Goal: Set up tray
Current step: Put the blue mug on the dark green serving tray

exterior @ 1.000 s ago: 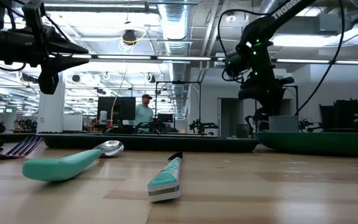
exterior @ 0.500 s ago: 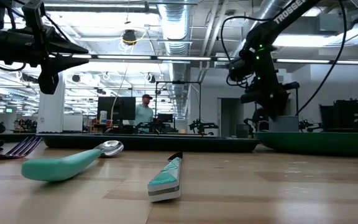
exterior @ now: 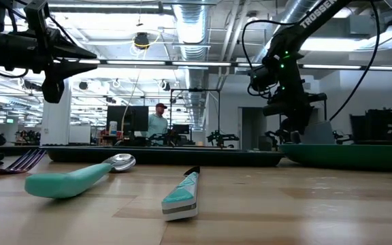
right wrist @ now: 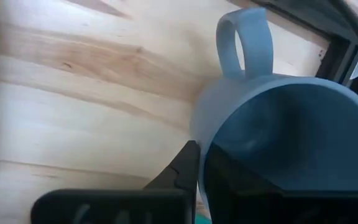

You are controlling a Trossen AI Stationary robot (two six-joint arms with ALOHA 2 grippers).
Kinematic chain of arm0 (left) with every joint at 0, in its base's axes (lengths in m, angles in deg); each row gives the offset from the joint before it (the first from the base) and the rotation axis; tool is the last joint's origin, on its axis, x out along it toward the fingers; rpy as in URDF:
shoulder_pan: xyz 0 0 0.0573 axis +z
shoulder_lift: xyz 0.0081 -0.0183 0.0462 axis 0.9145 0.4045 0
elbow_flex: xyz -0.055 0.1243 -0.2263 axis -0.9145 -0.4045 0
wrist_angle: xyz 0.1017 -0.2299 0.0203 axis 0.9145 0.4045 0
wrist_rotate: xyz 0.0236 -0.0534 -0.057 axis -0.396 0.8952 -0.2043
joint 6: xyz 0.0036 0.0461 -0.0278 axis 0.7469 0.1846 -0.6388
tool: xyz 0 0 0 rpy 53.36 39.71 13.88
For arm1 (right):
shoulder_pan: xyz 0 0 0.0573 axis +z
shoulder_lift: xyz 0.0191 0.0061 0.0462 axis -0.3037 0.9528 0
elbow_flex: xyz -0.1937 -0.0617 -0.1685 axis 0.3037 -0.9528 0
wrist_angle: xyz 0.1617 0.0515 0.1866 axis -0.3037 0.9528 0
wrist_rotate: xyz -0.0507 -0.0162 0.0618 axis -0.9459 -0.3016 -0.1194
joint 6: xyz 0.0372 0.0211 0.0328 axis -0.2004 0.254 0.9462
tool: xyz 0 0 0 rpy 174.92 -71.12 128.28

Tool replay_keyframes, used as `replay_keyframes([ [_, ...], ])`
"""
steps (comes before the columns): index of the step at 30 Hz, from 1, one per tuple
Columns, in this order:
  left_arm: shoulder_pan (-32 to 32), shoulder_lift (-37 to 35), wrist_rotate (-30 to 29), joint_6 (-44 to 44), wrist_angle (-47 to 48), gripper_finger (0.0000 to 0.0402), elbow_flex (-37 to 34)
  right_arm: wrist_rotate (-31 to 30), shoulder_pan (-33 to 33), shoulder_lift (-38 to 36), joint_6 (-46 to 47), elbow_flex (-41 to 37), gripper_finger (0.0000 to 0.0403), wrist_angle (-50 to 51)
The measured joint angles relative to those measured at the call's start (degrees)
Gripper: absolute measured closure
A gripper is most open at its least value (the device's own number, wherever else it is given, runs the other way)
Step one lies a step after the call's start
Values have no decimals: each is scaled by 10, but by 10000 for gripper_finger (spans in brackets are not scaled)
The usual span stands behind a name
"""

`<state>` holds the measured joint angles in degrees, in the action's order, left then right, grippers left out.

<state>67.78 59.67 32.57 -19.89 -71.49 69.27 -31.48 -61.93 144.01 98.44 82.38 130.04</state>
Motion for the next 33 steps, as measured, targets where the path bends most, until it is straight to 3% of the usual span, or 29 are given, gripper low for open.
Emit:
replay_keyframes([
  [7,0,0,0,0,0,317,0,4,9,-26,-5,17,398,2],
  [18,0,0,-1,0,0,317,0,69,109,-56,-44,171,401,-54],
  [24,0,0,-1,0,0,317,0,91,149,11,-53,254,401,-51],
  [33,0,0,0,0,0,317,0,106,169,158,-111,400,402,54],
])
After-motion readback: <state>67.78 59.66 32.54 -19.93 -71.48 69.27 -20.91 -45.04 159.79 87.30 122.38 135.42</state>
